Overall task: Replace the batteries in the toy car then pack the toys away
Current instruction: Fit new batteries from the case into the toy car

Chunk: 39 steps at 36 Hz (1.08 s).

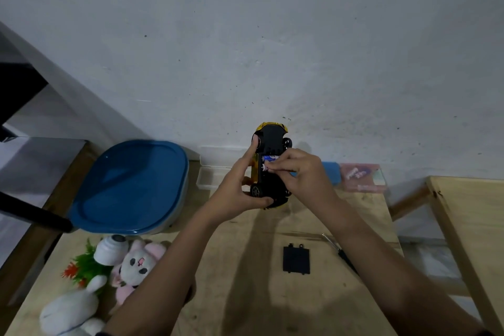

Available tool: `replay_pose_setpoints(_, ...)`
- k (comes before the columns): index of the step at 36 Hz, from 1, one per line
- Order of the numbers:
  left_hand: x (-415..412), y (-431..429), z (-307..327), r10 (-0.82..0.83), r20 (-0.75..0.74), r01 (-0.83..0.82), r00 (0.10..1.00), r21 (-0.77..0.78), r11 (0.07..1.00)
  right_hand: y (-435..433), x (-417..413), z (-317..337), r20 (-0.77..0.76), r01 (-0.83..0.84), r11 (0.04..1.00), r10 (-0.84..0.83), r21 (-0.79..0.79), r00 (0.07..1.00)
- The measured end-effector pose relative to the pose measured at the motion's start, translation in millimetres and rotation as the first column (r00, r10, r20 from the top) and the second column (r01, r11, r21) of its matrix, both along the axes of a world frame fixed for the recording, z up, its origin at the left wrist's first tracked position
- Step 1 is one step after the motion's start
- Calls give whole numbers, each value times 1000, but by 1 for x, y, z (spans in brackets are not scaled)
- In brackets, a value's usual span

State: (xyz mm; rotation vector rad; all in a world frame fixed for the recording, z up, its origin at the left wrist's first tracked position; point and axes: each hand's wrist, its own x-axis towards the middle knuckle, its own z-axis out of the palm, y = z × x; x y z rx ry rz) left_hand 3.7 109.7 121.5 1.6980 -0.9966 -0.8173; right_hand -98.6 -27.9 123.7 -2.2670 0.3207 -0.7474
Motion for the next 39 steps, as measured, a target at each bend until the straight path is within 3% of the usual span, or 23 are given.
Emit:
replay_pose_setpoints(6,1,-2,-8,-11,-24,12,1000,29,999,-4,10,-8,-46,68,993,-63,98,997)
replay_pose_setpoints(14,2,-1,-31,36,-78,-32,996,55,998,-9,10,-30,-111,26,968,2,249,994)
replay_pose_setpoints(18,9,-5,-35,67,-45,-64,997,64,996,-24,0,-51,-20,239,913,-246,330,969)
replay_pose_setpoints(20,15,-5,-40,88,-36,-85,995,79,993,-31,-7,-67,-58,347,889,-346,299,936)
replay_pose_setpoints(23,23,-2,-49,124,-47,-119,991,99,988,-39,-12,-95,-168,394,896,-364,204,916)
replay_pose_setpoints(28,26,1,-61,146,-72,-138,987,107,985,-40,-12,-119,-357,326,945,-293,33,887)
replay_pose_setpoints(33,24,4,-71,139,-112,-126,984,117,985,-38,-8,-130,-535,207,961,-276,-186,798)
replay_pose_setpoints(39,21,3,-75,142,-129,-130,981,95,987,-32,-1,-131,-586,194,930,-350,-313,731)
